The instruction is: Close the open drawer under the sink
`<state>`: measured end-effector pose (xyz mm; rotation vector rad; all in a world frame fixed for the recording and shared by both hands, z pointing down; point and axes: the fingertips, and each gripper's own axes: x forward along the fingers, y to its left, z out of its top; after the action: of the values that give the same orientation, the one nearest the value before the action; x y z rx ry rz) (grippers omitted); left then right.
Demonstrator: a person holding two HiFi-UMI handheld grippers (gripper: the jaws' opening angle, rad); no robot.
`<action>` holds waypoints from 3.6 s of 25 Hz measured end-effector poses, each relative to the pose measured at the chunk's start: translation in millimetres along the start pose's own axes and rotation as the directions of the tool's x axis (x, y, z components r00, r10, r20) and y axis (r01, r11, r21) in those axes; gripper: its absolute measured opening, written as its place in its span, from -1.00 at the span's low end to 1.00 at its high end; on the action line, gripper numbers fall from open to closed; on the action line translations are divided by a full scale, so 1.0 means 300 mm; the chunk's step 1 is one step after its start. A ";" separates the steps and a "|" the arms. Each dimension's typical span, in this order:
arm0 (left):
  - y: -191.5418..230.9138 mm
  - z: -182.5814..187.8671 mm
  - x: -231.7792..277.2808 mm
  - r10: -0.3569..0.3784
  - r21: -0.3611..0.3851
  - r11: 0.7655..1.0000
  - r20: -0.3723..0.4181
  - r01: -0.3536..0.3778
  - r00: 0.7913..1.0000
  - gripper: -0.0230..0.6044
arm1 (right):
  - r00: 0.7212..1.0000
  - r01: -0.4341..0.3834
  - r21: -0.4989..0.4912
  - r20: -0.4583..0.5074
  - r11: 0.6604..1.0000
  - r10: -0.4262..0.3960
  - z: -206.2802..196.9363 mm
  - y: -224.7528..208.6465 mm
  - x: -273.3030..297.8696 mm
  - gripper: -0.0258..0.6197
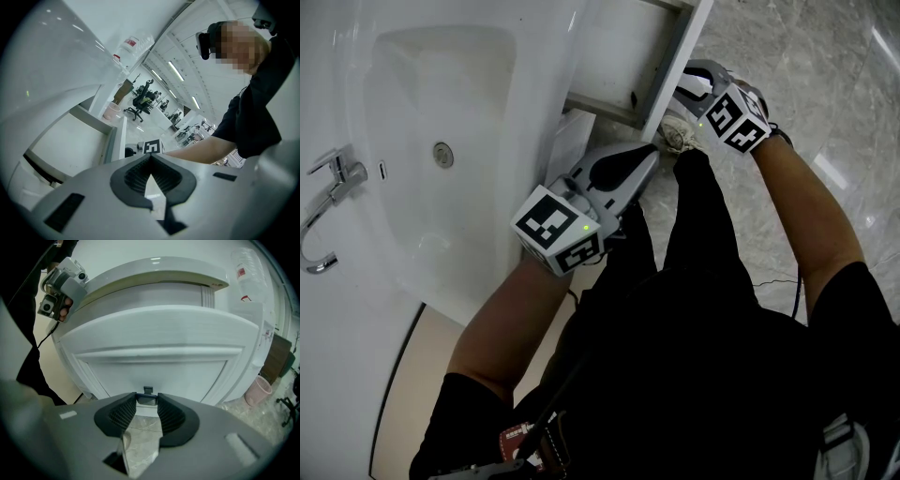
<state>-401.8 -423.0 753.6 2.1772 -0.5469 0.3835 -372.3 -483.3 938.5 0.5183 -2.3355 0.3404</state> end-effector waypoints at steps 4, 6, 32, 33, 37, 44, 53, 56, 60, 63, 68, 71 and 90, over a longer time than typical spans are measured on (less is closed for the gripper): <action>0.015 0.003 -0.021 0.006 0.002 1.000 0.012 -0.006 1.000 -0.93 | 1.000 -0.002 0.000 -0.003 1.000 0.002 0.019 0.002 0.024 -0.49; 0.024 0.007 -0.029 0.013 0.000 1.000 0.018 -0.013 1.000 -0.93 | 1.000 -0.001 0.002 -0.002 1.000 0.001 0.030 -0.001 0.032 -0.49; 0.055 -0.040 -0.105 0.091 0.001 0.996 0.050 -0.091 0.995 -0.93 | 1.000 0.005 0.003 0.020 1.000 -0.005 0.118 -0.011 0.119 -0.49; 0.057 -0.040 -0.108 0.096 0.002 0.995 0.053 -0.096 0.994 -0.93 | 1.000 0.006 0.005 0.021 1.000 -0.006 0.121 -0.011 0.122 -0.49; 0.065 -0.049 -0.117 0.117 0.016 0.993 0.063 -0.118 0.991 -0.93 | 1.000 0.010 0.008 0.028 1.000 -0.010 0.133 -0.012 0.133 -0.49; 0.050 -0.059 -0.114 0.127 0.026 0.991 0.056 -0.129 0.990 -0.93 | 0.999 0.010 0.001 0.036 1.000 -0.011 0.145 -0.015 0.140 -0.49; 0.052 -0.073 -0.119 0.132 0.023 0.991 0.051 -0.133 0.990 -0.93 | 0.999 0.010 -0.004 0.048 1.000 -0.010 0.175 -0.019 0.173 -0.49; 0.049 -0.079 -0.113 0.130 0.027 0.991 0.055 -0.131 0.990 -0.93 | 0.998 0.012 -0.001 0.056 1.000 -0.012 0.181 -0.018 0.181 -0.49; 0.054 -0.082 -0.104 0.132 0.020 0.991 0.052 -0.134 0.990 -0.93 | 0.998 0.012 0.003 0.067 1.000 -0.012 0.186 -0.023 0.187 -0.49; 0.060 -0.075 -0.104 0.136 0.017 0.990 0.057 -0.138 0.989 -0.93 | 0.997 0.009 0.002 0.071 1.000 -0.009 0.193 -0.023 0.194 -0.49; 0.095 -0.062 -0.099 0.149 0.013 0.989 0.049 -0.149 0.988 -0.93 | 0.997 -0.007 0.000 0.076 1.000 0.007 0.215 -0.036 0.235 -0.49; 0.107 -0.054 -0.099 0.153 0.014 0.988 0.047 -0.153 0.987 -0.93 | 0.996 -0.011 0.001 0.084 1.000 0.011 0.230 -0.039 0.250 -0.49; 0.087 -0.075 -0.082 0.147 0.035 0.988 0.034 -0.148 0.989 -0.93 | 0.994 -0.002 0.003 0.109 1.000 0.002 0.256 -0.027 0.255 -0.49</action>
<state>-437.9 -413.5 773.4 2.1887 -0.7259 0.4429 -464.8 -540.3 937.7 0.5484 -2.4417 0.3238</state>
